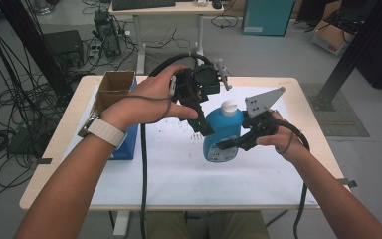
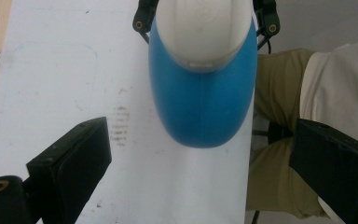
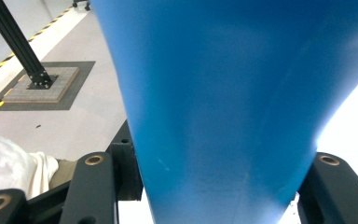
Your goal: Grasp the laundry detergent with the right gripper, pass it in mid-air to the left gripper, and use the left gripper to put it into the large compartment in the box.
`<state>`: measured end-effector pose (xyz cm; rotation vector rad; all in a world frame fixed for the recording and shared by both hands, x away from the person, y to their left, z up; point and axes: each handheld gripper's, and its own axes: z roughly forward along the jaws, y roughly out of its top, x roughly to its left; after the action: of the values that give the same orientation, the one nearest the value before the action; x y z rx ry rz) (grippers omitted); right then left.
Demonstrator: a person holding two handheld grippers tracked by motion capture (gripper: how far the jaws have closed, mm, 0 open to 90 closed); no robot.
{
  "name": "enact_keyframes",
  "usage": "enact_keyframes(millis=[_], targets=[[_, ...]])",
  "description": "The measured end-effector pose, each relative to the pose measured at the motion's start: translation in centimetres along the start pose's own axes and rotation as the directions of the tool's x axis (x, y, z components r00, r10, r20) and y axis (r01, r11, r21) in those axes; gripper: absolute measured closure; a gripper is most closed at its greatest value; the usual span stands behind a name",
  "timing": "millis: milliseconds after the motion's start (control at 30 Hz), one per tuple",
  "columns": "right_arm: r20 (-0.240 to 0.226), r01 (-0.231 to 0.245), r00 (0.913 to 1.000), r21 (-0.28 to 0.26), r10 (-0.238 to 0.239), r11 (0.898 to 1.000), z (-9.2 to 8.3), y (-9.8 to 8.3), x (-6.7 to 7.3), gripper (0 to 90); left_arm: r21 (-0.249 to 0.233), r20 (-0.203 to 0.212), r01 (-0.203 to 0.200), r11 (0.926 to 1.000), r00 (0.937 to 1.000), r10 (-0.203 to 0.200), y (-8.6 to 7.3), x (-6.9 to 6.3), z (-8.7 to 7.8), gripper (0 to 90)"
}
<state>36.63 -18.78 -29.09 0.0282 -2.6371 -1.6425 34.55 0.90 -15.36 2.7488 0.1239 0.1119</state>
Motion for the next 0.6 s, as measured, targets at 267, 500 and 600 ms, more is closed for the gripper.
enact_keyframes(millis=[267,500,600], targets=[[-0.003,0.006,1.0,0.015,-0.006,1.0,0.7,0.0,0.0,43.6,0.005,-0.003,0.001,1.0,1.0,-0.001,0.3,-0.1,0.2,5.8],[-0.003,0.007,1.0,0.031,-0.007,1.0,1.1,0.0,0.0,43.6,0.007,0.005,0.0,1.0,1.0,0.0,0.6,-0.1,0.4,5.7],[-0.003,0.004,1.0,0.033,-0.004,0.999,1.2,0.0,0.0,43.6,0.01,0.002,0.001,0.9999,1.0,-0.001,0.6,-0.1,0.5,5.6]])
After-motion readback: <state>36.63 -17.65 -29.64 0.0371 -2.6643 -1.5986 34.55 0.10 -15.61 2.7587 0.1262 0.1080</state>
